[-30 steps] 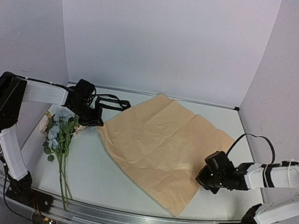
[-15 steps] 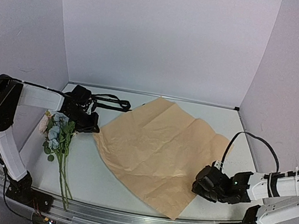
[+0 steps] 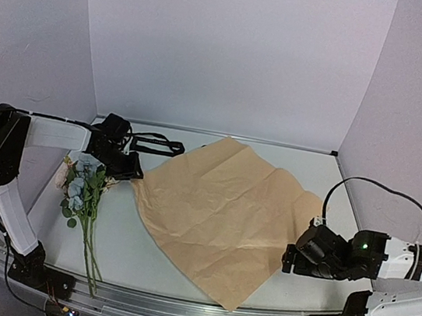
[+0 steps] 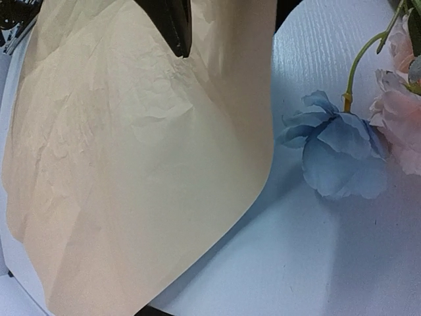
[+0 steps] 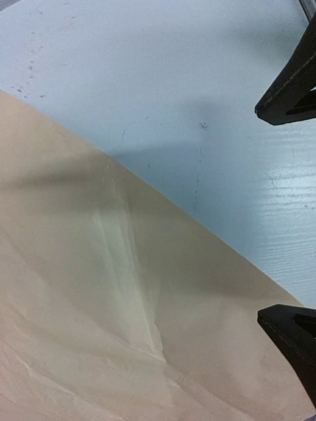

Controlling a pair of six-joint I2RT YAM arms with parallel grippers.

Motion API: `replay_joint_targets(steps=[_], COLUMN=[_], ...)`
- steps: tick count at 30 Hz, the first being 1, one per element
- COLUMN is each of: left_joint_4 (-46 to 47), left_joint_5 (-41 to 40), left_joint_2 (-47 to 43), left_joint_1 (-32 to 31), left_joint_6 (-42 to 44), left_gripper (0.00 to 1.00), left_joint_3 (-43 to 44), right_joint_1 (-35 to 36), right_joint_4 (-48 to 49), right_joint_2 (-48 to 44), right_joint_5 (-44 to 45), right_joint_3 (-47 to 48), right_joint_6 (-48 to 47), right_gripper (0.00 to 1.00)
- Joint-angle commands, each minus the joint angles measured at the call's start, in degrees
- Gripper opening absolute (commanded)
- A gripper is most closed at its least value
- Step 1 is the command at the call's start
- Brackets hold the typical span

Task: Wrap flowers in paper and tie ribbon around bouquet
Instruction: Pick up the fake flower from the center of the board.

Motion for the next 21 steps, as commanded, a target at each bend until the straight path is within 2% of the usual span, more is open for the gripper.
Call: replay_joint_targets(steps=[1,5,8,14,18,21], left_joint_4=[-2.0,-5.1,-9.0,-20.4,-26.2,-28.5], left_joint_5=[-2.7,-7.1,-11.7,-28.6,-32.1,-32.6], left_joint_2=[-5.5,-10.4,-14.7,-23.2,-29.6,-33.3], left_joint_1=[0.2,0.2,0.2,0.2,0.2,0.2], left_joint_6=[-1.2,-3.9,-7.0,-19.9,-26.6,-31.0], left_gripper=[0.46,0.74,0.85,0.93,0.93,0.95], left_joint_3=[1.9,0.8,0.1,-3.7,-8.1,-12.3], right_joint_1=[-0.2,-8.0,-11.3,-14.5,-16.5,-17.6], right_joint_4=[-12.0,-12.1,-12.0,-11.1,-6.9,-4.5], right_joint_2=[-0.7,2.9,6.1,15.6,24.1,28.7], right_joint_5=[0.4,-16.5,-24.8,-34.8,-39.1,-39.2], right_joint_3=[8.4,12.3,14.7,22.5,27.3,30.2], right_joint_6=[-14.7,-16.5,-19.1,-26.5,-26.5,-27.1], right_gripper=[0.98,0.98,0.98,0.98,0.98,0.98])
